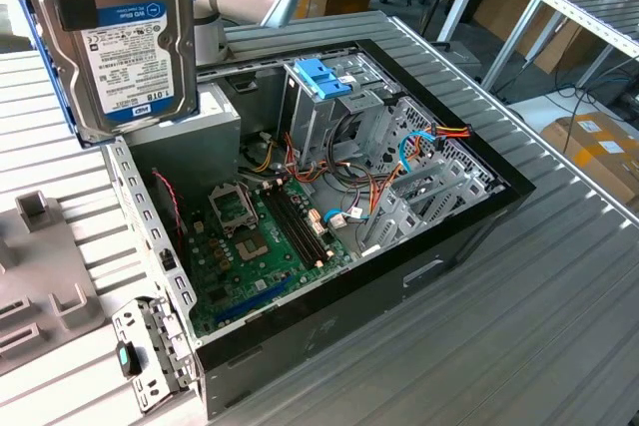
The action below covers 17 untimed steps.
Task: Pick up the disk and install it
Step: 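Pick up the disk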
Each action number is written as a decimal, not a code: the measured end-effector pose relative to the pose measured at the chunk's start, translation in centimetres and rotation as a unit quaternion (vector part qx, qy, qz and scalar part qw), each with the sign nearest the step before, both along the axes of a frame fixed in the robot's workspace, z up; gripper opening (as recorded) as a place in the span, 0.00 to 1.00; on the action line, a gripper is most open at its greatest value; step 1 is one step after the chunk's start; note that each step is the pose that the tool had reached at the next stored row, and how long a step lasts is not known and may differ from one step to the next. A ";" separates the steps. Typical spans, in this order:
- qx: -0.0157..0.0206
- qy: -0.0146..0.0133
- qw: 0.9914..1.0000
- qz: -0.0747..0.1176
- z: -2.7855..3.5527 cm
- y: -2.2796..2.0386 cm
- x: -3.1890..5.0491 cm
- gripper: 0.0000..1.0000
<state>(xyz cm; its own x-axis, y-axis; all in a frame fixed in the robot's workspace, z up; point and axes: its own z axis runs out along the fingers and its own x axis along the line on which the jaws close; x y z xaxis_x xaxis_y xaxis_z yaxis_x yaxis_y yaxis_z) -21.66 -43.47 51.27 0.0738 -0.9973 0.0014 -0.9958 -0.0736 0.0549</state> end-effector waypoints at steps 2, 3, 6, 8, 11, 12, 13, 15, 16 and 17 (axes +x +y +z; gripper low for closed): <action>0.000 0.000 1.000 0.000 0.00 0.00 0.23 0.37; 0.000 0.000 1.000 0.000 0.00 0.00 0.37 0.37; 0.000 0.000 1.000 0.000 0.00 0.00 0.67 0.37; 0.000 0.000 1.000 0.000 -0.01 0.00 2.88 0.37; 0.000 0.000 1.000 0.000 -0.01 0.00 3.37 0.37; 0.000 0.000 1.000 0.000 -0.01 0.00 3.47 0.37; 0.000 0.000 1.000 0.000 -0.01 0.00 3.58 0.37; 0.000 0.000 1.000 0.000 -0.01 0.00 3.77 0.37; 0.000 0.000 1.000 0.000 -0.01 0.00 3.90 0.37; 0.000 0.000 1.000 0.000 -0.01 0.00 4.00 0.37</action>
<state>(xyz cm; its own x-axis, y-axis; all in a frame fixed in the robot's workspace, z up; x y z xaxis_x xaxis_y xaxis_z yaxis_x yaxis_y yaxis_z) -17.66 -43.47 51.26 0.0737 -0.9973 0.0014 -0.9958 -0.0735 0.0549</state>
